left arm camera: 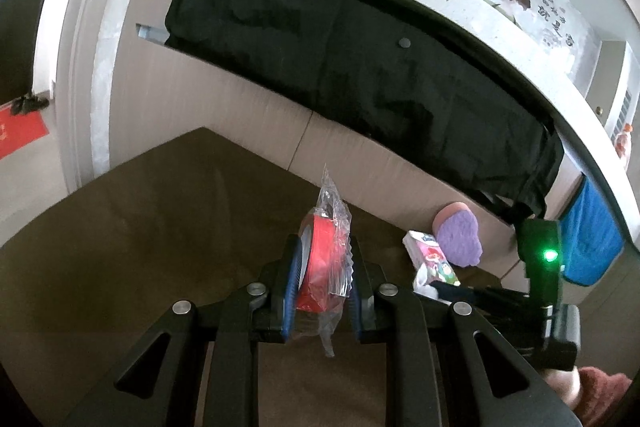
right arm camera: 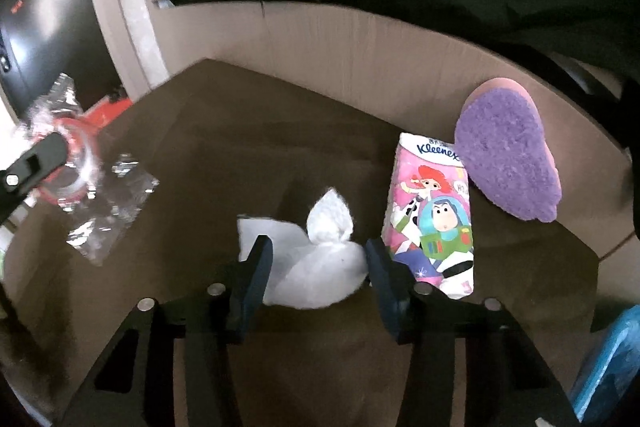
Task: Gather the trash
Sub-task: 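Carry the tape roll and white tissue over the bin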
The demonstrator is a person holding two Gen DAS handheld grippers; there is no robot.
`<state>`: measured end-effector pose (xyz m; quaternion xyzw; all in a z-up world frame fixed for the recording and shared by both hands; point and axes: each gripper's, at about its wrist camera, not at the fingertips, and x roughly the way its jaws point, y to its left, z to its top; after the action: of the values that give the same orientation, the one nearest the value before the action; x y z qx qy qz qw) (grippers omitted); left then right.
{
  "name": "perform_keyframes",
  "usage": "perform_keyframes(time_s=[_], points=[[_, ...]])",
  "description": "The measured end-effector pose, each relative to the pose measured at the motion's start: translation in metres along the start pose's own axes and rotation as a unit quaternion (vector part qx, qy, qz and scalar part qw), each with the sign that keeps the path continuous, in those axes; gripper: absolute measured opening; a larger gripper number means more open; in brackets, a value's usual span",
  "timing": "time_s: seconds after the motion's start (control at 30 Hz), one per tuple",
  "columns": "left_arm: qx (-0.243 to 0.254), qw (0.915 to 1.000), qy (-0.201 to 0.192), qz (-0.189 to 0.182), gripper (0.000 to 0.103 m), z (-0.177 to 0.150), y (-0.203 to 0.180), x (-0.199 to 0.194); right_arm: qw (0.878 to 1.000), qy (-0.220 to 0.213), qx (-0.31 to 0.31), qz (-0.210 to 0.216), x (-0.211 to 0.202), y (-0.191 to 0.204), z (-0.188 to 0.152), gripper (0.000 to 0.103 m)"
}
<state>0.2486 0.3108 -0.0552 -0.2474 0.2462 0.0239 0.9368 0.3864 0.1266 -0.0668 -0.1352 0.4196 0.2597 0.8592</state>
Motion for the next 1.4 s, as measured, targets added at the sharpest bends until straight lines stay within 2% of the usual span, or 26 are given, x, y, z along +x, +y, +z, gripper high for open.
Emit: perform_keyframes(time_s=[0.07, 0.13, 0.17, 0.2, 0.47, 0.7, 1.03, 1.4], points=[[-0.002, 1.0, -0.001, 0.001, 0.022, 0.0, 0.0, -0.001, 1.0, 0.005, 0.0, -0.002, 0.004, 0.001, 0.0, 0.043], [-0.001, 1.0, -0.003, 0.004, 0.022, 0.0, 0.0, -0.001, 1.0, 0.01, 0.0, 0.002, 0.004, 0.0, -0.001, 0.034], [0.0, 1.0, -0.002, 0.006, 0.022, -0.001, -0.001, -0.001, 1.0, 0.015, -0.002, 0.007, 0.005, 0.0, -0.002, 0.025], [0.0, 1.0, -0.002, 0.007, 0.022, -0.001, -0.001, 0.0, 1.0, 0.021, -0.005, 0.01, 0.004, 0.0, -0.003, 0.024], [0.012, 0.9997, 0.004, 0.019, 0.022, -0.003, -0.008, 0.003, 0.999, -0.001, -0.037, 0.013, -0.035, 0.002, -0.021, 0.022], [0.047, 0.9984, -0.009, 0.032, 0.022, -0.004, -0.037, -0.01, 0.999, -0.039, -0.03, 0.023, -0.088, -0.01, -0.037, 0.022], [0.103, 0.9942, 0.0, -0.028, 0.022, -0.024, -0.127, -0.047, 0.994, -0.111, 0.007, 0.007, -0.182, -0.054, -0.078, 0.022], [0.172, 0.9807, 0.001, -0.093, 0.022, -0.047, -0.238, -0.082, 0.979, -0.194, 0.041, -0.044, -0.275, -0.113, -0.131, 0.022]])
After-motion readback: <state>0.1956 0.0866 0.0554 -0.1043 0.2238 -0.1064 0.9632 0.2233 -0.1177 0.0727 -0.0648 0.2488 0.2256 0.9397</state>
